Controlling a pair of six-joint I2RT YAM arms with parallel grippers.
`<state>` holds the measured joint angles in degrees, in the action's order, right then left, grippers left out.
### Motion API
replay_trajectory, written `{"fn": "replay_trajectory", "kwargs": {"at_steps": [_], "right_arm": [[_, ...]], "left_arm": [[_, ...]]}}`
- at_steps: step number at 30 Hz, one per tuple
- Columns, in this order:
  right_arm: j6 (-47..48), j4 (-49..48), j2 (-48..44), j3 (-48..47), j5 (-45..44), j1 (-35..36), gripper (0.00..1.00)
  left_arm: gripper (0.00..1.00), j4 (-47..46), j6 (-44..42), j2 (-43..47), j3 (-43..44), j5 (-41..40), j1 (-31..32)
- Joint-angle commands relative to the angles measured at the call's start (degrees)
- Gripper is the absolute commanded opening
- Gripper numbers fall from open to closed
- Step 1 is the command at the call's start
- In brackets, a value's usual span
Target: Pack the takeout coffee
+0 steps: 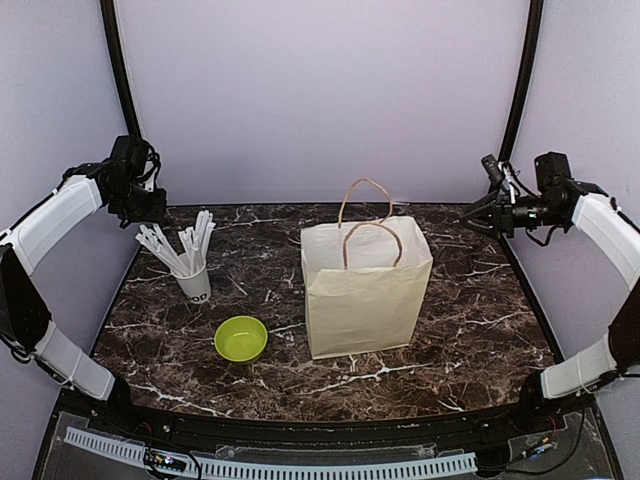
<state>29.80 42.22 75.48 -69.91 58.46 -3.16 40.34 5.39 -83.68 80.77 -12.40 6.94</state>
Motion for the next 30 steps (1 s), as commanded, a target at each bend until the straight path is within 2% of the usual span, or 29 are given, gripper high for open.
{"fn": "replay_trajectory", "kwargs": {"at_steps": [1,8,12,16,23,30], "right_arm": [[0.6,-0.3,0.6,-1.2,0.2,-0.1,0.63],[0.6,-0.3,0.8,-1.3,0.3,-0.1,0.63],[0.6,-0.3,0.6,-1.2,0.2,-0.1,0.63],[0.6,-0.5,0.3,-0.9,0.1,-0.1,0.63],[0.7,0.2,1.3,-2.3,0.2,-0.1,0.63],[1.2,1.8,2.9,-4.5,0.5,-0.1,0.63]], "left_arm": [[0.28,3.2,0.6,1.1,1.4,0.2,-0.3],[0.1,3.6,0.1,1.3,1.4,0.2,-0.3],[0.04,3.8,0.1,0.9,1.8,0.7,-0.3],[0.01,4.5,0.0,1.4,2.8,1.0,-0.3],[0.0,8.6,-0.7,4.6,10.3,1.4,0.7],[0.0,6.0,-2.1,11.7,14.4,1.4,4.9]]}}
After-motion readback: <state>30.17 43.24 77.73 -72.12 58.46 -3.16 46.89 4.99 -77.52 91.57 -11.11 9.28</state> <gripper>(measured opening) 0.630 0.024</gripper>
